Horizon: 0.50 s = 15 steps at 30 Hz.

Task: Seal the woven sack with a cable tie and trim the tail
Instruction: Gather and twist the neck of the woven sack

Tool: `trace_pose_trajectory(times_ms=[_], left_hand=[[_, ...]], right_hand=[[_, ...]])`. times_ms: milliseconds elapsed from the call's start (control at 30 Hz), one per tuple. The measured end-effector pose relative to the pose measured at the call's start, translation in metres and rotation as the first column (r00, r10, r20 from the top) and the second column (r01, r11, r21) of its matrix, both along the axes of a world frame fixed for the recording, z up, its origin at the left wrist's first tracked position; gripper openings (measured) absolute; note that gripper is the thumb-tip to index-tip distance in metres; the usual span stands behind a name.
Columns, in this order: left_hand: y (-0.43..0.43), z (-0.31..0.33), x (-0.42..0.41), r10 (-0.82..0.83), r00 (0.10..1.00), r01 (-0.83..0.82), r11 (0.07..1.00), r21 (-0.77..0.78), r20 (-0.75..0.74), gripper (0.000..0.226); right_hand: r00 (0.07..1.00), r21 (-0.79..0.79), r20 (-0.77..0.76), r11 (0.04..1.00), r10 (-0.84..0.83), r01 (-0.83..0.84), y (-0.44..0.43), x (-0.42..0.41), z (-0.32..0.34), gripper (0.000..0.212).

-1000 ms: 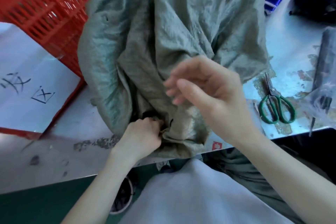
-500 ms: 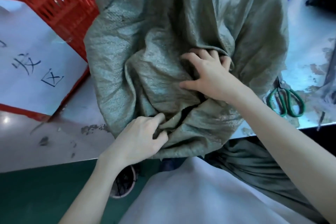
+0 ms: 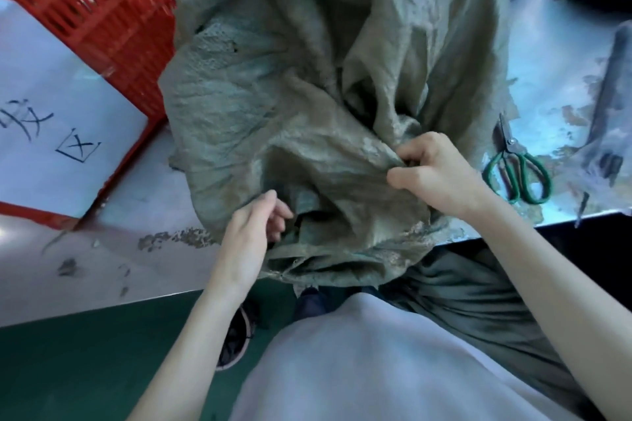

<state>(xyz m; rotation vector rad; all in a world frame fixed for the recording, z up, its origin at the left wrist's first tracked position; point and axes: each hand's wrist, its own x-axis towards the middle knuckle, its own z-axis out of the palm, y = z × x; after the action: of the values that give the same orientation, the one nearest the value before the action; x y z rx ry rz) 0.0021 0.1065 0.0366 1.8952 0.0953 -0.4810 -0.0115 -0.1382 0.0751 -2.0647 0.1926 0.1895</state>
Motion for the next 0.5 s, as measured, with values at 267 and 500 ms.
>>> trace_pose_trajectory(times_ms=[267,500], left_hand=[[-0.015,0.019,0.002,-0.055,0.954,0.053,0.998,-0.014,-0.293,0.075],[-0.042,0.034,0.012,0.062,0.932,-0.299,0.694,-0.656,-0.358,0.064]], right_hand=[[0.981,0.109,0.195,0.994,-0.018,-0.004,-0.003,-0.022,0.006,0.019],[0.912,-0.143,0.277,0.951,0.304,-0.274,0.017,-0.043,0.003,0.021]])
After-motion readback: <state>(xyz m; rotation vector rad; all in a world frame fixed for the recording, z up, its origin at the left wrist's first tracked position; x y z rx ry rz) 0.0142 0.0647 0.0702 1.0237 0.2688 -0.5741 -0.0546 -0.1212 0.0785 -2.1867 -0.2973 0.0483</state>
